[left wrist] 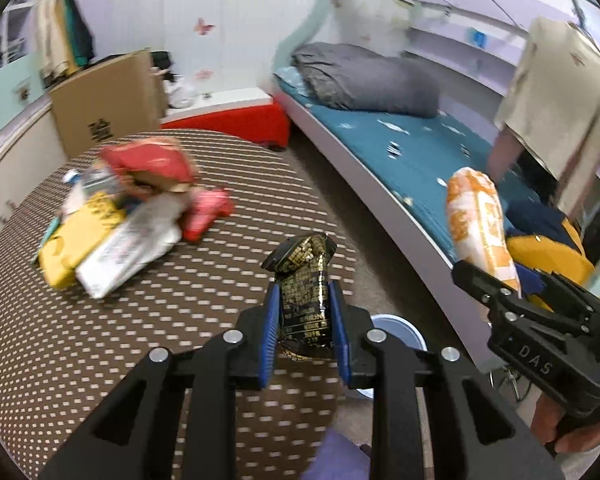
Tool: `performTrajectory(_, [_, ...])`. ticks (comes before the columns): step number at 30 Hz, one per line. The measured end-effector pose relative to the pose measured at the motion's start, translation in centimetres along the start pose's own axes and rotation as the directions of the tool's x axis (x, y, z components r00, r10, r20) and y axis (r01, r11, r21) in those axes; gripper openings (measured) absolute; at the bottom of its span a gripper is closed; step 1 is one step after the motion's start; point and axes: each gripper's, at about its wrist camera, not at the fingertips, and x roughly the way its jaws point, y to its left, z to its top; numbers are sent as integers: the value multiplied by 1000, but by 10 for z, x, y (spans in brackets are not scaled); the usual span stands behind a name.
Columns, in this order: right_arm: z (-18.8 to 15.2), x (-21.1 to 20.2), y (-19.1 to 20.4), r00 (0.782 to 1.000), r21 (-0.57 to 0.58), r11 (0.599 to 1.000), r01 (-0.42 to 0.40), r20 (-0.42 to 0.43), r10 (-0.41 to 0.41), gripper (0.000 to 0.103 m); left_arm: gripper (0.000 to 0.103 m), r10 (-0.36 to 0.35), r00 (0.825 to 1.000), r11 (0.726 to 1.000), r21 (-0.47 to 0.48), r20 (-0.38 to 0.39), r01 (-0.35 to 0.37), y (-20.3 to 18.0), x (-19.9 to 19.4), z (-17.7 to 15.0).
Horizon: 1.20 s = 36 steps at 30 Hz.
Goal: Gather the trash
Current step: 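Carry the black wrapper over the bucket and open the left gripper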
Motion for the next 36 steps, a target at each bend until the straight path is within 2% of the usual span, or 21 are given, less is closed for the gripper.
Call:
performTrajectory(12, [-26,-12,-72,993,128,985,114,-50,-109,52,24,-104,990,984,135,-97,117,-86,43,1])
performTrajectory(22, [-45,-16,-124,979,218,957,190,-114,-168,52,24,-159,966,952,228,-205,205,-151,79,-10])
performTrajectory(31, [-57,-22,-159,965,296,921,253,-137,-221,52,26,-189,949,929,267,-251,255,-187,102,-15])
performTrajectory(32, [-58,-22,-162,963,299,917,263,-142,-229,52,30,-195,950,930,263,-242,258,-188,104,-13])
performTrajectory(33, [-58,-22,-164,963,306,915,262,-145,-228,52,42,-192,954,931,265,-232,251,-189,106,-12])
performTrajectory(35, [-60,-21,-167,962,317,910,266,-151,-228,52,56,-182,958,931,275,-223,241,-192,108,-10])
performTrajectory(36, [-60,-20,-168,961,317,910,269,-155,-230,52,57,-181,958,930,278,-223,240,-192,109,-10])
